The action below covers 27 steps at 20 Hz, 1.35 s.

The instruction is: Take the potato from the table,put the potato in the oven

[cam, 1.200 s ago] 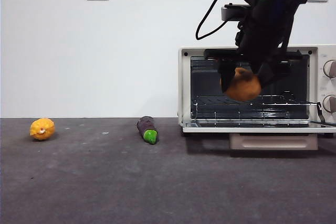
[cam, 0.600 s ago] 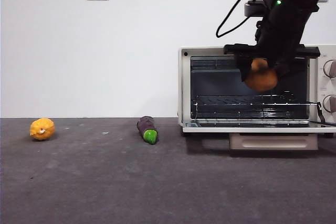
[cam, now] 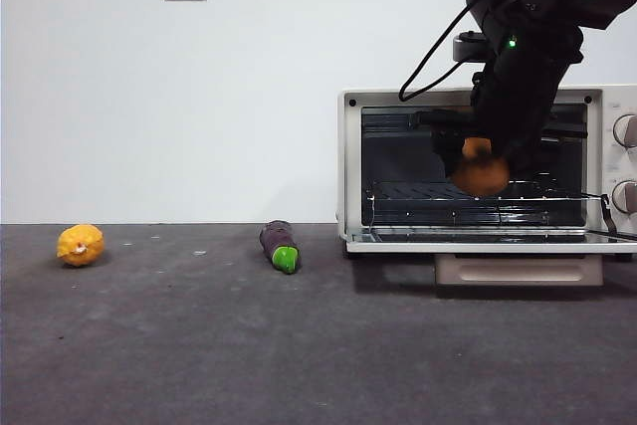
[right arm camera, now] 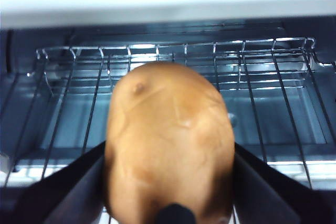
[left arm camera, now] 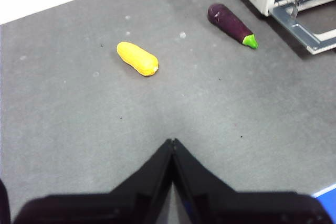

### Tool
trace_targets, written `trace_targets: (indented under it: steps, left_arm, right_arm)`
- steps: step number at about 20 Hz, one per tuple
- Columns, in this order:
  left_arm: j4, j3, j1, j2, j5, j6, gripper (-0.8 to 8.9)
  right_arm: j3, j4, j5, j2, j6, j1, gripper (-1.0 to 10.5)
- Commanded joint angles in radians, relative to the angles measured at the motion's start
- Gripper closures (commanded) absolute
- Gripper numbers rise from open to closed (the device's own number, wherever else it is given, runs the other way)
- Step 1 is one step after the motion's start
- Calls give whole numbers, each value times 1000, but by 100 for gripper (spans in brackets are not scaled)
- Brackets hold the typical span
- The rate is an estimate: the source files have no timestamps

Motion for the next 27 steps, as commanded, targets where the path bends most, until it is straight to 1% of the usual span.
trace_targets:
  steps: [1,2,4,5,6,12,13,15,18,20,21,22,25,26,27]
  left_arm:
    - [3,-3,-2,14,-6,4,819]
    - [3,-3,-2,21,-6,4,819]
    - [3,-3,-2,36,-6,4,819]
    - [3,-3,-2,44,-6,4,819]
    - [3,-3,-2,51,-6,4,819]
    - [3,-3,-2,75,-4,17,819]
    - [3,-3,-2,75,1,19,819]
    - [3,-3,-2,75,1,19,819]
    - [4,-3,-2,77,7,19,820]
    - [4,-3,-2,89,79,18,819]
    - [4,-3,-2,102,94,9,820]
    - [4,-3,-2,116,99,1,820]
    - [13,-3,-2,182,101,-8,820]
    - [37,-3,-2,207,109,-8,820]
    - [76,-3,-2,233,130,-8,820]
  right_arm:
    - [-8,-13,0,27,25,0,736]
    - [-8,-12,0,27,32,0,653]
    - [-7,-13,0,27,38,0,406]
    - [-7,-12,1,27,38,0,302]
    - [-6,-13,1,27,39,0,285]
    - [-6,-31,1,6,42,14,285]
    - [-6,-46,8,-12,43,20,285]
    - [-6,-94,55,-60,43,39,285]
    - [-6,-224,74,-163,43,64,286]
    - [-6,-343,93,-256,39,95,287]
    - [-6,-410,113,-312,35,114,288]
    - [-6,-465,124,-364,23,130,288]
    - [-6,-628,163,-537,-60,185,289]
    - [-6,-679,170,-599,-79,200,289]
    - [-6,-728,176,-663,-80,213,290]
